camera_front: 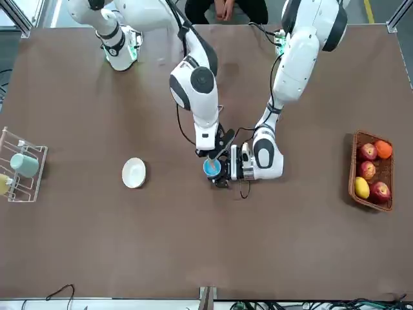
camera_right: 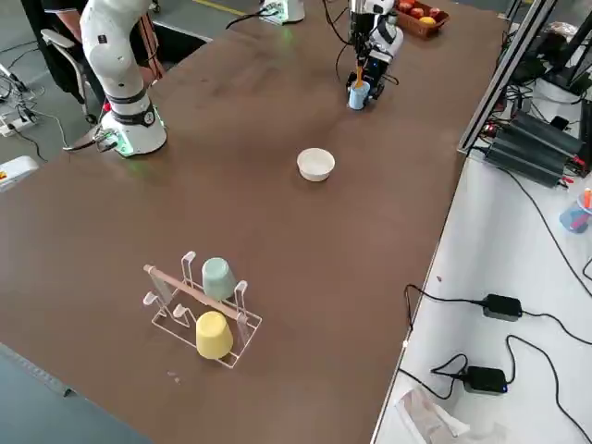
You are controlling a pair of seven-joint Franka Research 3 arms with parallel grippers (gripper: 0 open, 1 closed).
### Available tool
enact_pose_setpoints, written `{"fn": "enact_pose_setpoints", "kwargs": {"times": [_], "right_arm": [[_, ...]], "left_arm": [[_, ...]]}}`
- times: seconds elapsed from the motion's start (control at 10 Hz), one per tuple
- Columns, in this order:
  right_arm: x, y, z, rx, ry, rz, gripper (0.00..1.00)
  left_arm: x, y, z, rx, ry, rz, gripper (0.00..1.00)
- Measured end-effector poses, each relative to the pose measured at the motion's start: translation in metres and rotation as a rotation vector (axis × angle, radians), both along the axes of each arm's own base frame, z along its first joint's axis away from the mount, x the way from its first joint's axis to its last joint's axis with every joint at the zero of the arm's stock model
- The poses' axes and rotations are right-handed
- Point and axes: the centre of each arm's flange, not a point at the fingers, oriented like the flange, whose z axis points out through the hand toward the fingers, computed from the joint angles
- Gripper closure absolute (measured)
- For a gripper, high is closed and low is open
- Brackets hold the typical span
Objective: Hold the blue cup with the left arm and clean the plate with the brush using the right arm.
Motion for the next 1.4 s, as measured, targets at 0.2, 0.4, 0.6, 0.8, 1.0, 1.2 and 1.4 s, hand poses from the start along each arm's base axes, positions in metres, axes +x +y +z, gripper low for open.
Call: {"fn": "enact_pose_setpoints", "kwargs": {"times": [0.2, 0.4, 0.6, 0.8, 1.0, 1.2, 1.4], "right_arm": [[0.002, -0.003, -0.001, -0.003, -0.001, -0.013, 0.96], [0.005, -0.006, -0.002, -0.004, -0.003, -0.032, 0.96], [0.005, -0.006, -0.002, 0.005, -0.001, -0.094, 0.96], [0.005, -0.004, -0.001, 0.021, -0.008, -0.129, 0.96], [0.01, -0.003, 0.003, 0.054, -0.038, -0.133, 0.96], [0.018, -0.01, 0.004, 0.064, -0.052, -0.136, 0.96], [0.026, -0.02, 0.001, 0.055, -0.05, -0.127, 0.96]], "left_arm": [[0.0, 0.0, 0.0, 0.0, 0.0, 0.0, 0.32], [0.0, 0.0, 0.0, 0.0, 0.0, 0.0, 0.32], [0.0, 0.0, 0.0, 0.0, 0.0, 0.001, 0.32], [0.0, 0.0, 0.0, 0.0, 0.0, 0.001, 0.32], [0.0, 0.0, 0.0, 0.0, 0.0, 0.001, 0.32], [0.0, 0.001, 0.0, 0.0, 0.0, 0.001, 0.32], [0.001, 0.001, 0.0, 0.0, 0.0, 0.002, 0.32]]}}
